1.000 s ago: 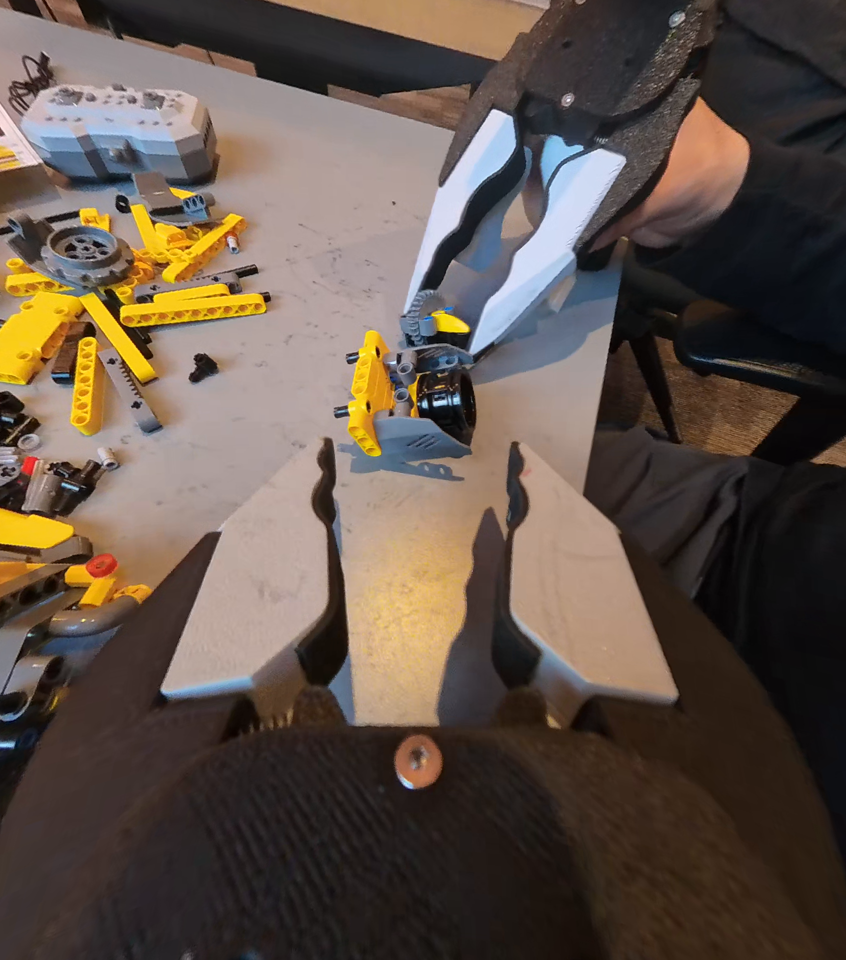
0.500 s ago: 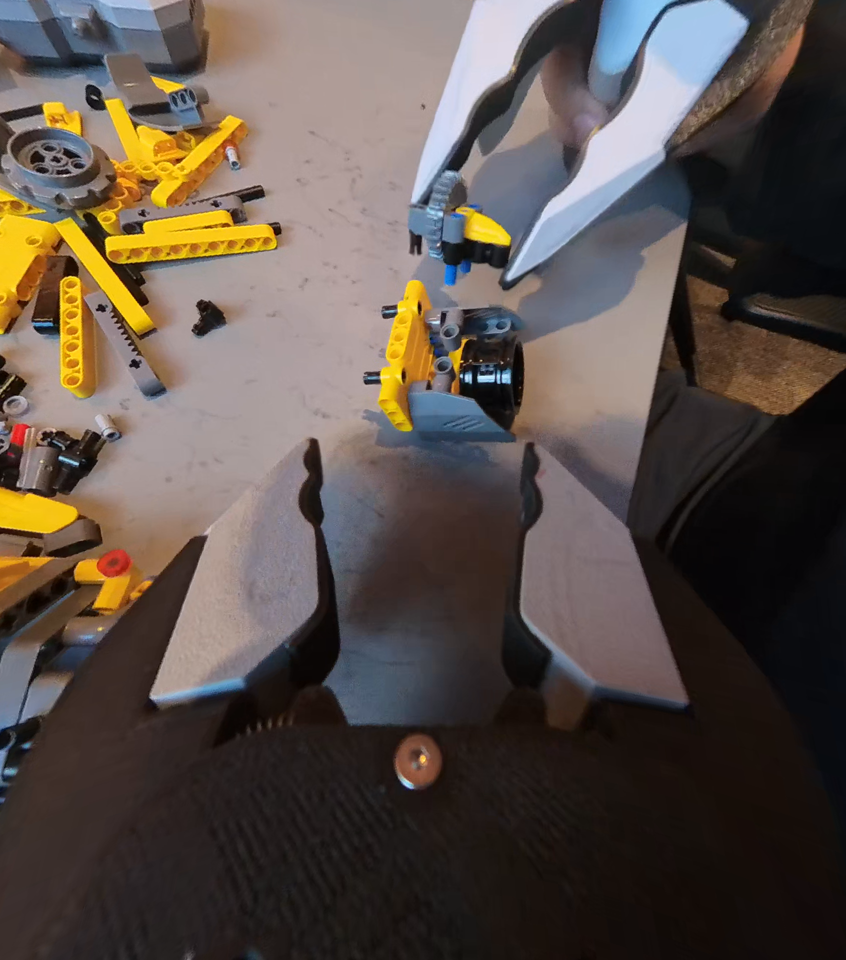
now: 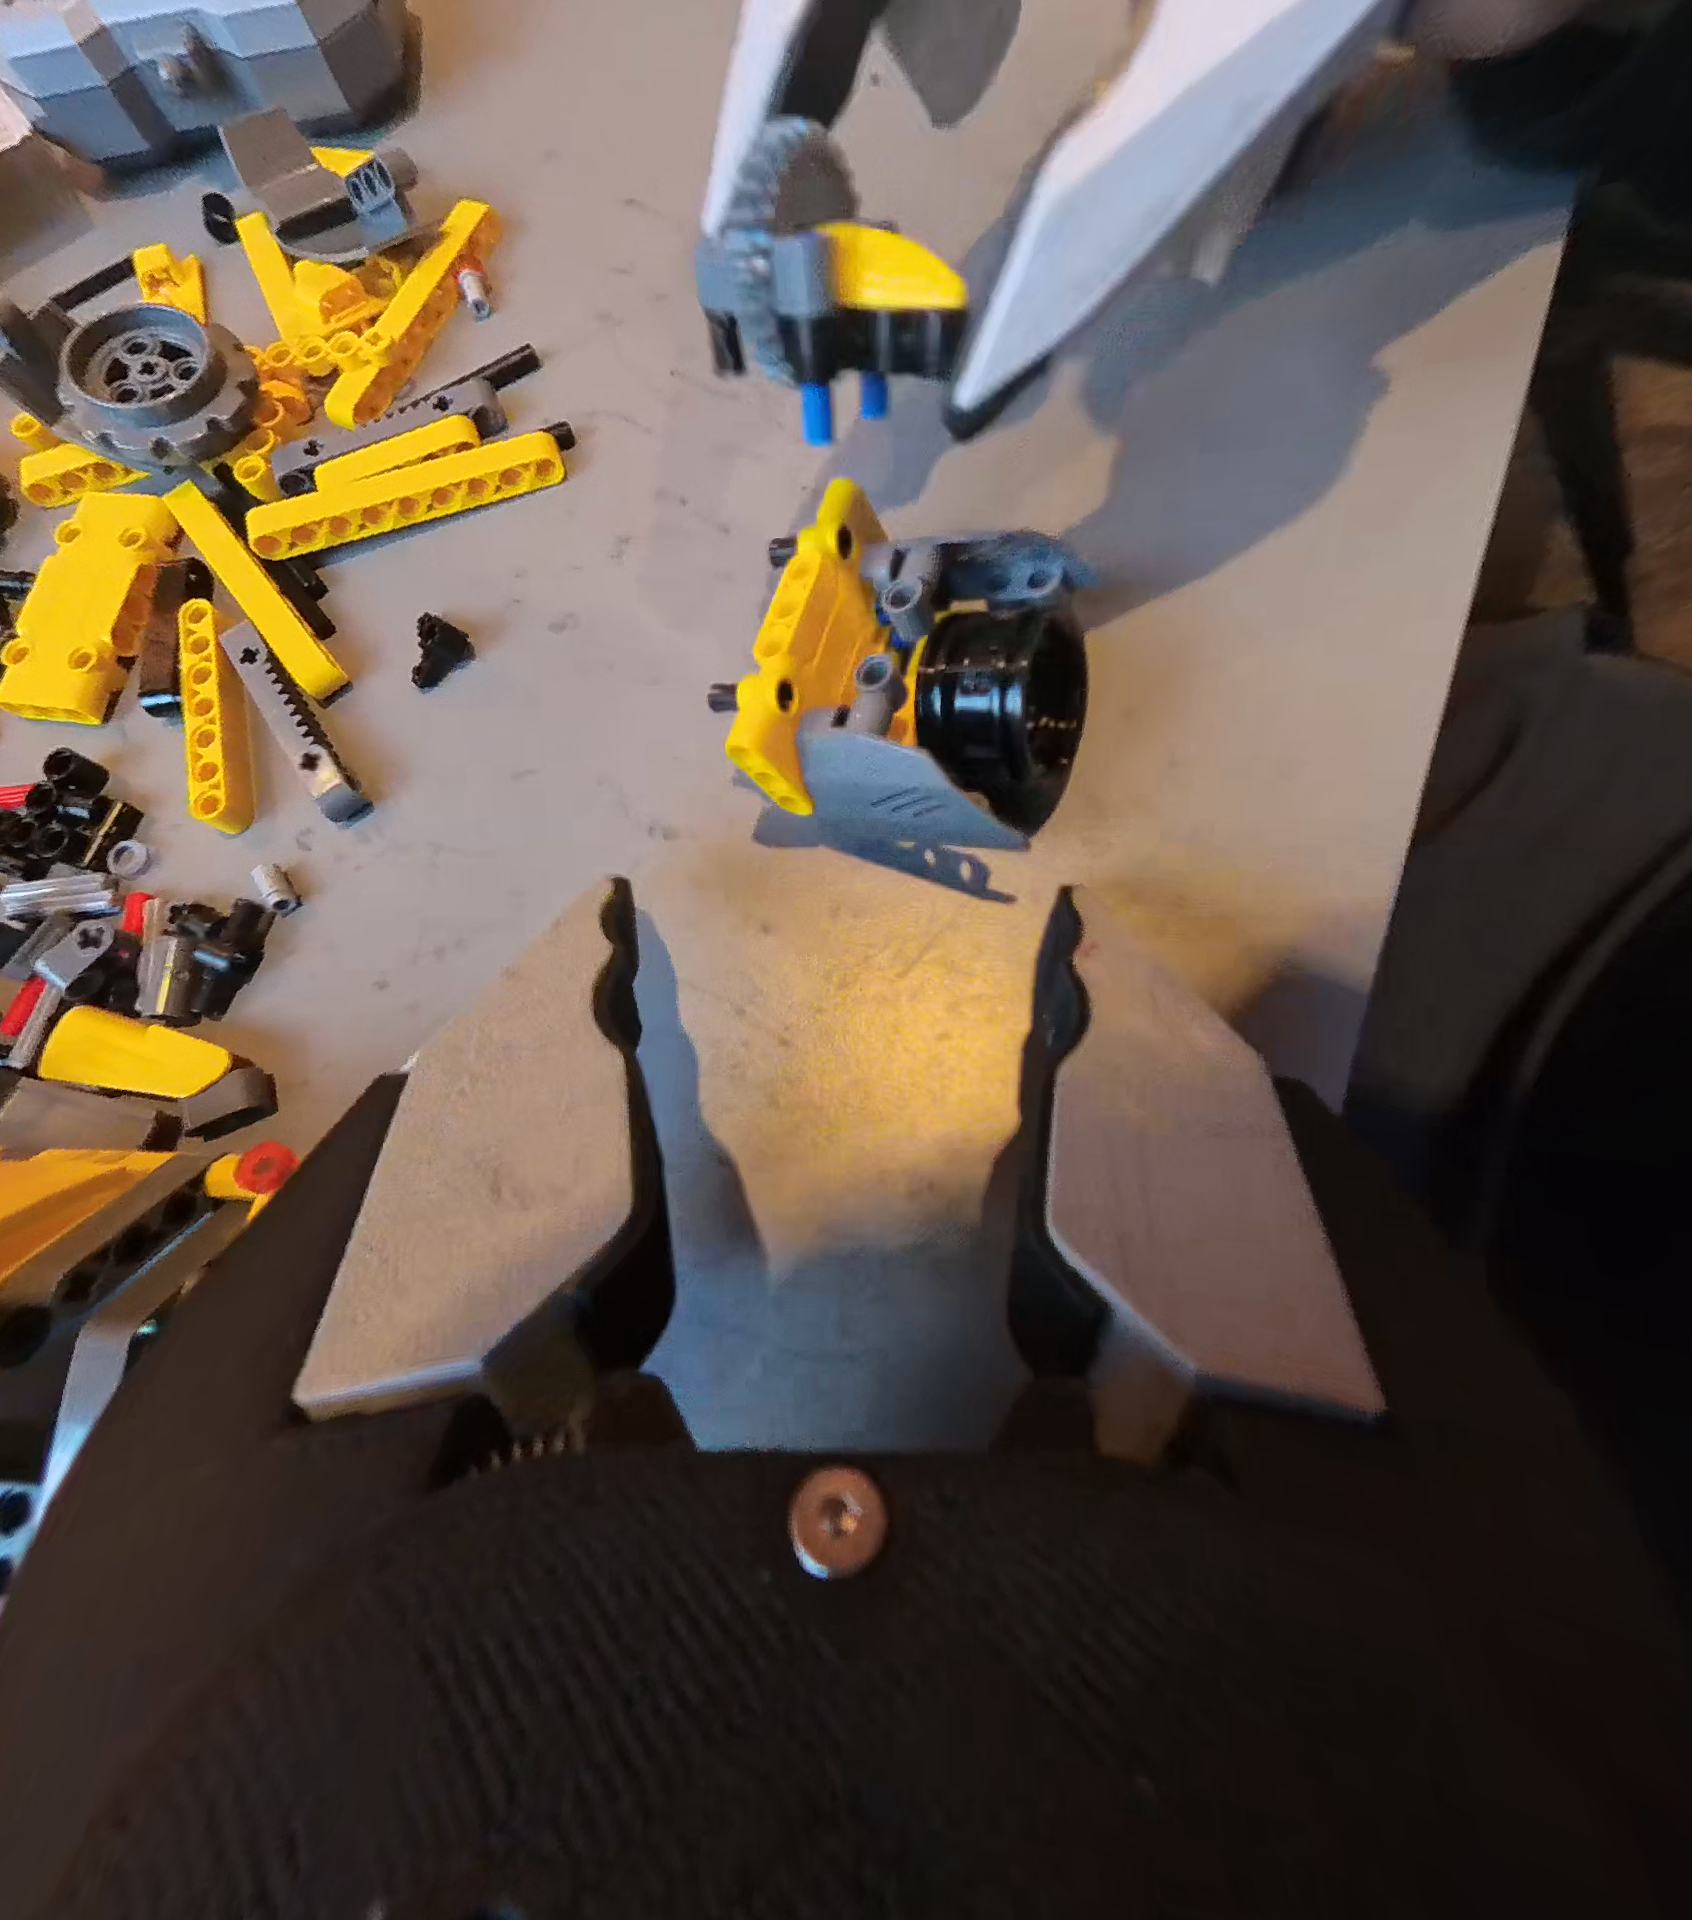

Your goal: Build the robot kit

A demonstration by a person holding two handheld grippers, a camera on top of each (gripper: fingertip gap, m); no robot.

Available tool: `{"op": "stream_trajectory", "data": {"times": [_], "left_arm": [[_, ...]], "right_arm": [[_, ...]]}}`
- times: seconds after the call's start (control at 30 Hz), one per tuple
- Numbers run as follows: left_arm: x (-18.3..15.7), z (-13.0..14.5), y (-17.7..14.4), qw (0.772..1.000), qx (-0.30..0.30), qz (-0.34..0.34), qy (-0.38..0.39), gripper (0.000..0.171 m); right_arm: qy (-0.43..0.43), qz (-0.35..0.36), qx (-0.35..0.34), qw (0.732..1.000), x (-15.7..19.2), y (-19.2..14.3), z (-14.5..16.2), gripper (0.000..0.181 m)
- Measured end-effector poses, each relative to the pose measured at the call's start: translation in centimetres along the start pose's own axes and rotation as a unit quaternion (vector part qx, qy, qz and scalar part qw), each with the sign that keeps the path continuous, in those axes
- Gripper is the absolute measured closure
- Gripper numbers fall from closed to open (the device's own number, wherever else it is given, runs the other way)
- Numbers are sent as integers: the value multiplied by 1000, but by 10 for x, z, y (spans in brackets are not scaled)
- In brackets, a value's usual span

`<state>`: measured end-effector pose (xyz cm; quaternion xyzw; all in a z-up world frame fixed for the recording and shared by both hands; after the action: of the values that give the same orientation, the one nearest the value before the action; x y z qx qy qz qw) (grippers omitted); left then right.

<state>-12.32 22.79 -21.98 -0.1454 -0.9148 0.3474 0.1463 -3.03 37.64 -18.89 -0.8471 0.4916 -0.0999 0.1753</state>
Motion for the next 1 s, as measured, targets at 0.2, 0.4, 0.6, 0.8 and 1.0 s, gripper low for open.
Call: {"op": "stream_trajectory", "data": {"times": [0.2, 0.4, 0.6, 0.8, 1.0], "left_arm": [[-4, -1, -2, 999, -3, -29, 20, 90], [-7, -2, -3, 998, -6, -49, 33, 90], [-5, -1, -4, 997, -4, -67, 29, 84], [-2, -16, -43, 982, -131, -127, 38, 88], [-12, -12, -51, 932, -252, -226, 131, 113]], "right_arm": [[-6, 15, -18, 1000, -1, -6, 3, 142], [0, 3, -36, 999, -2, -9, 3, 142], [3, 12, -44, 999, -4, -11, 2, 142], [14, 6, -55, 998, -5, -13, 1, 142], [15, -9, -62, 998, -4, -15, 1, 142]]}}
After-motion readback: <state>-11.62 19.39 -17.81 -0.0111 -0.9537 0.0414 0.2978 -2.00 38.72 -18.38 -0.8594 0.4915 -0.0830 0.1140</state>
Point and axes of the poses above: each gripper's, where its closed fingertips meet, y out along the fingers, z out of its underside, x = y × z across the jaws, the point moved 8 cm from there along -y, back along the fingers, and after that the axes turned 6 degrees about y, right-handed, at the moved point
